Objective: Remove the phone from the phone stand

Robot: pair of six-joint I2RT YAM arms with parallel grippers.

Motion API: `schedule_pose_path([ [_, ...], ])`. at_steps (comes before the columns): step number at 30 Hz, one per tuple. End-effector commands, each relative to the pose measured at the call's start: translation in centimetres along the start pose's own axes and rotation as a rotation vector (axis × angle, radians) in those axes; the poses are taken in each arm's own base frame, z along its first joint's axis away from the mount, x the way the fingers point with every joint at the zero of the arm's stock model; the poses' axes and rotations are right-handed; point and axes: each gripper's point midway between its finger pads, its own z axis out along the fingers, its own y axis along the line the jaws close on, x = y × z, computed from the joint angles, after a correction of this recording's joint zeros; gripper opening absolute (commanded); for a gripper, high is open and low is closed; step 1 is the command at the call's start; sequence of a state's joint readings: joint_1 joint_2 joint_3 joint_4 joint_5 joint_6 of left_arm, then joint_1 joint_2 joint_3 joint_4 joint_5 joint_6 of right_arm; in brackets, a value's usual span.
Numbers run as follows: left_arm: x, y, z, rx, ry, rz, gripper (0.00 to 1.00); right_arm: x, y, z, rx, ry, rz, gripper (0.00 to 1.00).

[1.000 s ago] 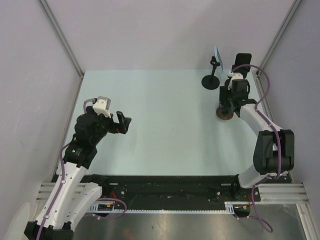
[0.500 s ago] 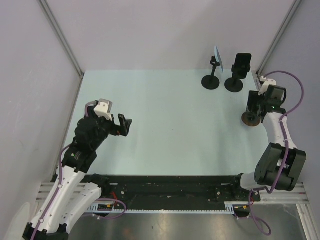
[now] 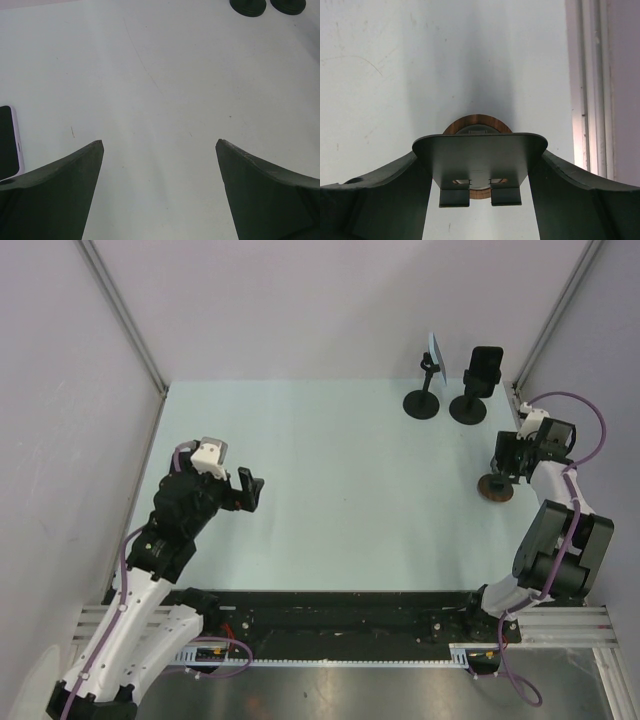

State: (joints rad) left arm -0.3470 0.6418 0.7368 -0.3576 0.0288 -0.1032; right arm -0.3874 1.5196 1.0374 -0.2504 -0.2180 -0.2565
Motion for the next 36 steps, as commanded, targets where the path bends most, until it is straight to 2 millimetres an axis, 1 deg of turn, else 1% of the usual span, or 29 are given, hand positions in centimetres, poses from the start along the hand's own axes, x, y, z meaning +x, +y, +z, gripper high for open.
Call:
schedule_pose_path([
  [1, -0.1, 0.3, 0.1, -0.009, -0.003, 0.027, 1.0, -0.7, -0.2, 0.7, -0.015, -0.033, -0.023, 0.42],
  [3, 0.0, 0.4, 0.2, -0.012, 0.002, 0.026, 1.0, -0.3, -0.2, 0.9, -0.015, -0.027, -0.024, 0.44],
  [6, 0.1, 0.3, 0.2, -0.008, 0.003, 0.024, 1.0, 0.3, -0.2, 1.2, -0.012, -0.009, -0.021, 0.54],
  [8, 0.1, 0.2, 0.3, 0.001, 0.004, 0.025, 1.0, 0.5, -0.1, 1.2, -0.012, -0.001, -0.022, 0.56],
  [11, 0.1, 0.1, 0.3, 0.004, 0.006, 0.025, 1.0, 0.7, 0.1, 1.2, -0.009, 0.003, -0.028, 0.62],
  [12, 0.1, 0.1, 0.3, 0.006, 0.005, 0.025, 1.0, 0.7, 0.1, 1.1, -0.005, 0.003, -0.035, 0.69],
  [13, 0.1, 0.1, 0.3, 0.006, 0.005, 0.025, 1.0, 0.5, 0.2, 0.9, -0.003, -0.004, -0.04, 0.73],
  [14, 0.0, 0.0, 0.3, 0.009, 0.004, 0.026, 1.0, 0.4, 0.4, 0.8, -0.001, -0.005, -0.046, 0.74],
  [15, 0.1, 0.0, 0.3, 0.012, 0.007, 0.026, 1.0, 0.2, 0.4, 0.7, 0.0, -0.01, -0.049, 0.9],
  [16, 0.0, -0.1, 0.2, 0.015, 0.003, 0.025, 1.0, 0.1, 0.5, 0.5, -0.003, -0.015, -0.054, 0.96],
  [17, 0.0, -0.1, 0.2, 0.017, 0.003, 0.025, 1.0, -0.2, 0.6, 0.3, -0.003, -0.024, -0.056, 1.0],
  [22, 0.0, -0.2, 0.2, 0.022, 0.003, 0.025, 1.0, -0.7, 0.7, -0.3, 0.01, -0.037, -0.07, 1.0],
  [26, 0.0, -0.3, 0.2, 0.026, 0.0, 0.025, 1.0, -1.6, 0.4, -1.2, 0.034, -0.064, -0.069, 1.0],
  [29, 0.0, -0.3, 0.1, 0.029, 0.001, 0.023, 1.0, -3.5, 0.6, -2.4, 0.045, -0.132, -0.067, 1.0],
  [30, 0.0, -0.4, 0.1, 0.032, 0.001, 0.024, 1.0, -4.5, 0.8, -3.3, 0.051, -0.17, -0.07, 1.0],
  [32, 0.1, -0.4, 0.1, 0.034, 0.003, 0.024, 1.0, -6.1, 0.9, -4.3, 0.065, -0.231, -0.05, 1.0],
  [34, 0.2, -0.4, 0.3, 0.033, 0.01, 0.021, 1.0, -7.8, 1.0, -5.7, 0.071, -0.298, 0.016, 1.0],
  [36, 0.3, -0.4, 0.3, 0.033, 0.013, 0.022, 1.0, -9.4, 1.0, -6.6, 0.073, -0.361, 0.069, 1.0],
])
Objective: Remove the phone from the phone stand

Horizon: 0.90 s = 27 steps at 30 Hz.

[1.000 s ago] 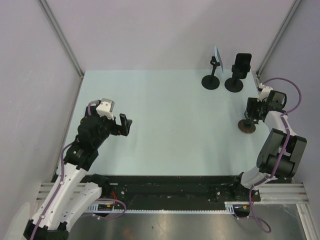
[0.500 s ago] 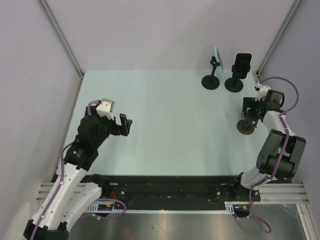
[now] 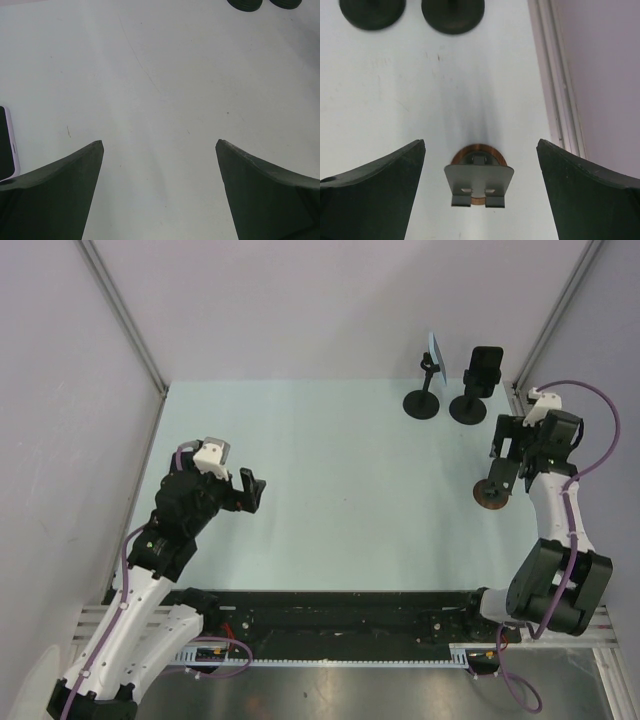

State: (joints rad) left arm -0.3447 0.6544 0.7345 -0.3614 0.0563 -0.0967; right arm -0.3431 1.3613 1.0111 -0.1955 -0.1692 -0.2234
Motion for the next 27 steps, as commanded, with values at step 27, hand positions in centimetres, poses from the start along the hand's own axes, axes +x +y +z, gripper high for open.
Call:
schedule_pose_path([
  [27, 3.0, 1.8, 2.7, -0.061, 0.119, 0.078, 1.0, -21.2, 5.6, 10.7, -0.168, -0.393, 0.017, 1.0],
])
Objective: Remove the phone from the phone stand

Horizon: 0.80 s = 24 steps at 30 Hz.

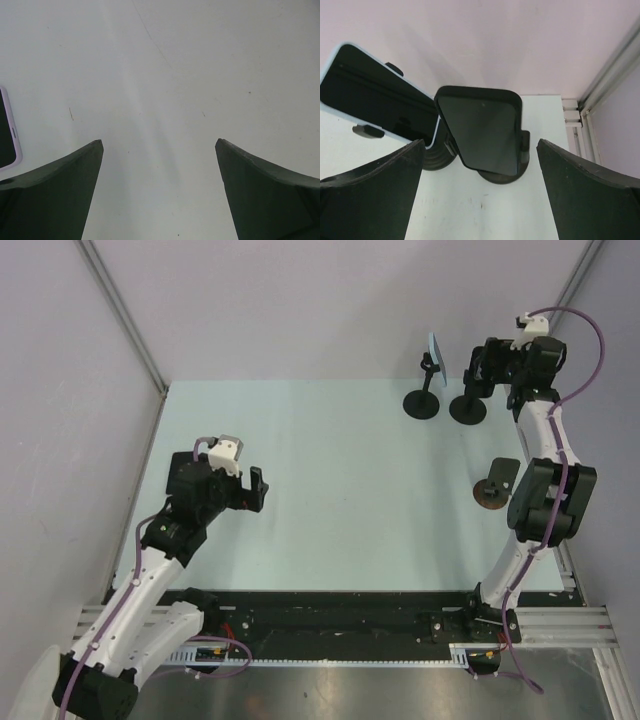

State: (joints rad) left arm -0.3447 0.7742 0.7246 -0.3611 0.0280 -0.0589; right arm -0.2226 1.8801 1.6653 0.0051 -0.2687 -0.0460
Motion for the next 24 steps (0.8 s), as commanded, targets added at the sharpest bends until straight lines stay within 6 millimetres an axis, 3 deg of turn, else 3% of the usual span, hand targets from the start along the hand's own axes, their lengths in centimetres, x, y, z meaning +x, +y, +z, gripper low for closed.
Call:
schedule_pose_path([
  [1, 0.2, 0.8, 0.7, -0.029, 0.005, 0.045, 1.0, -1.8, 0.8, 2.3, 0.017, -0.039, -0.044, 1.0],
  [7, 0.7, 1.4, 1.2, -0.057, 0.032, 0.054, 1.0, -0.4, 1.2, 4.4, 0.034, -0.023, -0.043, 1.0],
  [14, 1.2, 1.5, 1.9, -0.063, 0.06, 0.055, 1.0, 1.9, -0.6, 5.7, 0.166, 0.0, -0.041, 1.0],
  [21, 1.4, 1.5, 2.0, -0.062, 0.071, 0.054, 1.0, 1.7, -1.1, 6.0, 0.232, -0.041, -0.037, 1.0],
  [24, 1.4, 1.5, 2.0, -0.062, 0.071, 0.055, 1.0, 1.2, -0.8, 5.9, 0.234, -0.05, -0.046, 0.95],
])
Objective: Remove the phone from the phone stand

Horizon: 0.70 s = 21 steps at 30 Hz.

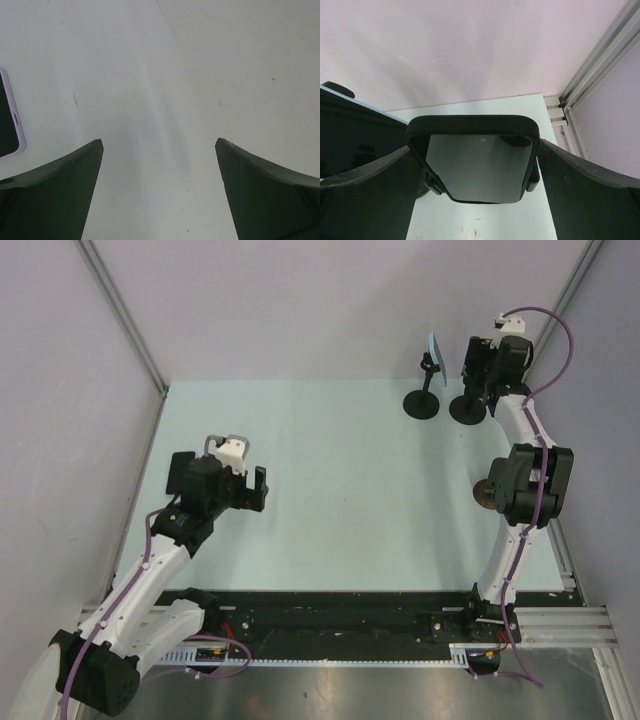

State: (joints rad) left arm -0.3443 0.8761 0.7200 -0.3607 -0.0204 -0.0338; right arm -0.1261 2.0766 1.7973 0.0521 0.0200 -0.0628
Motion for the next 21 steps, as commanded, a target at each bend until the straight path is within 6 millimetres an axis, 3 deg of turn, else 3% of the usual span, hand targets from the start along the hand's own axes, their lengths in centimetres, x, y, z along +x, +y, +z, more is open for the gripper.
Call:
schedule_pose_path([
  [1, -1.0, 0.3, 0.0, -0.01, -0.035, 0.028, 1.0, -2.0, -0.2, 0.1, 0.044, -0.073, -0.005, 0.9],
  [3, -1.0, 0.2, 0.0, -0.005, -0.037, 0.029, 1.0, -1.8, -0.3, -0.2, 0.052, -0.07, -0.004, 0.84],
  [9, -1.3, 0.1, -0.3, 0.004, -0.05, 0.028, 1.0, -3.4, -0.2, -2.6, 0.06, -0.102, -0.001, 0.45],
  [10, -1.3, 0.0, -0.3, 0.007, -0.052, 0.029, 1.0, -2.9, -0.1, -3.0, 0.063, -0.09, 0.0, 0.35],
  [11, -1.3, 0.0, -0.4, 0.007, -0.053, 0.027, 1.0, -4.3, 0.2, -4.2, 0.059, -0.116, 0.0, 0.31],
  [14, -1.7, 0.0, -0.7, 0.011, -0.07, 0.023, 1.0, -5.7, 0.9, -7.1, 0.046, -0.139, 0.009, 0.19],
  [17, -1.9, -0.7, -1.0, 0.045, -0.083, 0.019, 1.0, -5.0, 1.7, -9.1, 0.029, -0.107, 0.033, 0.1],
  [19, -2.2, -1.0, -1.3, 0.061, -0.096, 0.01, 1.0, -5.9, 2.1, -11.6, 0.03, -0.109, 0.048, 0.04],
  [20, -2.3, -1.1, -1.4, 0.069, -0.102, 0.008, 1.0, -4.5, 2.4, -12.3, 0.027, -0.071, 0.066, 0.03],
  [21, -2.7, -1.4, -1.7, 0.085, -0.118, 0.006, 1.0, -5.8, 2.5, -14.0, 0.024, -0.095, 0.082, 0.01],
])
